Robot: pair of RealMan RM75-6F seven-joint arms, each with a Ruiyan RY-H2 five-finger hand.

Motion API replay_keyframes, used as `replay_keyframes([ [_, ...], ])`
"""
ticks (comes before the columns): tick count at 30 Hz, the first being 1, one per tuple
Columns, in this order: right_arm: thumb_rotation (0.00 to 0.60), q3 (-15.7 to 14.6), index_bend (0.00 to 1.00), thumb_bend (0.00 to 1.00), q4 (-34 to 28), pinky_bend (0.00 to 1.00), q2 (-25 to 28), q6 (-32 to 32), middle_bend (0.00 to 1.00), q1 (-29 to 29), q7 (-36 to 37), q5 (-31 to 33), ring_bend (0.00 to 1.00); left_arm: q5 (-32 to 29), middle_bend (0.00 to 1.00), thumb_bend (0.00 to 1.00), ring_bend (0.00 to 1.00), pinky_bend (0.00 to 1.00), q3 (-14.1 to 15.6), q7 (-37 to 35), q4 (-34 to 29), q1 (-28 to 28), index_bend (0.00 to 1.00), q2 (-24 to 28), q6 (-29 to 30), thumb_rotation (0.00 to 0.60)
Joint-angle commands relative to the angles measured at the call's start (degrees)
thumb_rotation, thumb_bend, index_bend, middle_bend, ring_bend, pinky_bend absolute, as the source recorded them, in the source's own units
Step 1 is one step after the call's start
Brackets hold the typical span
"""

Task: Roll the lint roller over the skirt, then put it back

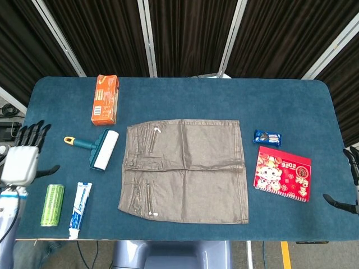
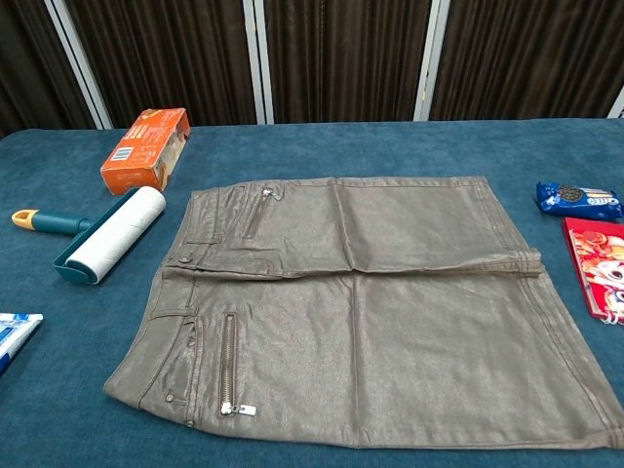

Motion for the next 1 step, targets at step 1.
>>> replay_keyframes([
  [1,0.6,-0.13,0.0,0.0,-0.03,0.0,0.08,0.26,0.0,-0.15,0.1,-0.25,0.0,2.2,0.0,0.0,0.0,0.0,1.64,0.53,-3.51,2.89,0.0,2.26,2.46,0.6],
])
